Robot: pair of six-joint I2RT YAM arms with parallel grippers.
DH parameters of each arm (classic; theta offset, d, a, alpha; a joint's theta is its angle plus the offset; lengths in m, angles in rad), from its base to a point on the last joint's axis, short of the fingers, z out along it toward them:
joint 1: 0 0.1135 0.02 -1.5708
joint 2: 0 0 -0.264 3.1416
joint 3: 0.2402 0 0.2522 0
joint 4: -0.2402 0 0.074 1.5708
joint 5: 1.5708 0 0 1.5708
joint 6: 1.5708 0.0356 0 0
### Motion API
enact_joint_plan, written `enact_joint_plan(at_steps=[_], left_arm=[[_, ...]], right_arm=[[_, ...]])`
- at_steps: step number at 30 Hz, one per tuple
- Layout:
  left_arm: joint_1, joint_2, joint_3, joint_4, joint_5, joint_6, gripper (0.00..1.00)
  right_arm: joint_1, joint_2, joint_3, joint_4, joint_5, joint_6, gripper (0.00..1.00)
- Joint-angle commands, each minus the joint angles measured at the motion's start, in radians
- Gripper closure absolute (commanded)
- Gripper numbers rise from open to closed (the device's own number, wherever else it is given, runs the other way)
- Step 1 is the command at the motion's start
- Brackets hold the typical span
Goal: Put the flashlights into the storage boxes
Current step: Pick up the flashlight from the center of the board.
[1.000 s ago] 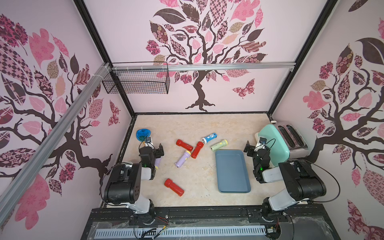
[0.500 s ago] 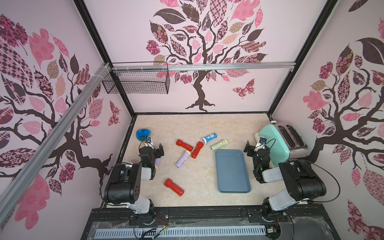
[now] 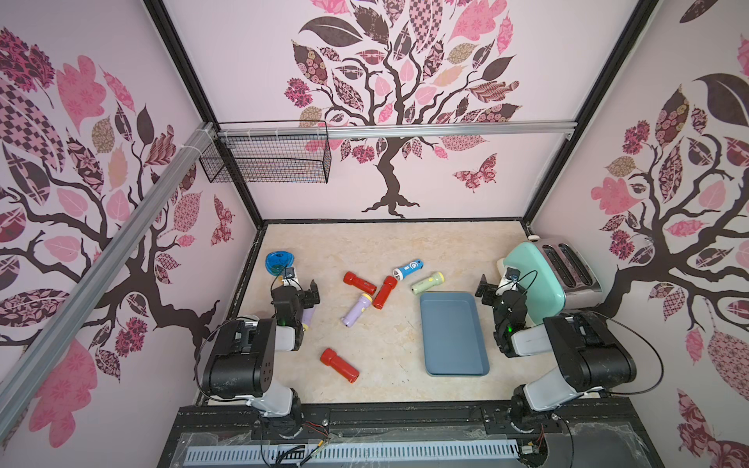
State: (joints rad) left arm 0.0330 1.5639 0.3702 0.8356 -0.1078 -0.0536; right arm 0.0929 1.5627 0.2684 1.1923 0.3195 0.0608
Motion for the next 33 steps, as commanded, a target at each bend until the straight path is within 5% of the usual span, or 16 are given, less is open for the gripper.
enact_joint_plan(at_steps=[1, 33], left_arm=[[-0.001, -0.011, 0.017, 0.019, -0.004, 0.001, 0.02], [-0.011, -0.012, 0.02, 0.013, -0.021, 0.006, 0.02]], right_arm=[[-0.008, 0.002, 0.003, 0.004, -0.002, 0.005, 0.0], [-0.008, 0.004, 0.003, 0.006, -0.003, 0.004, 0.01]])
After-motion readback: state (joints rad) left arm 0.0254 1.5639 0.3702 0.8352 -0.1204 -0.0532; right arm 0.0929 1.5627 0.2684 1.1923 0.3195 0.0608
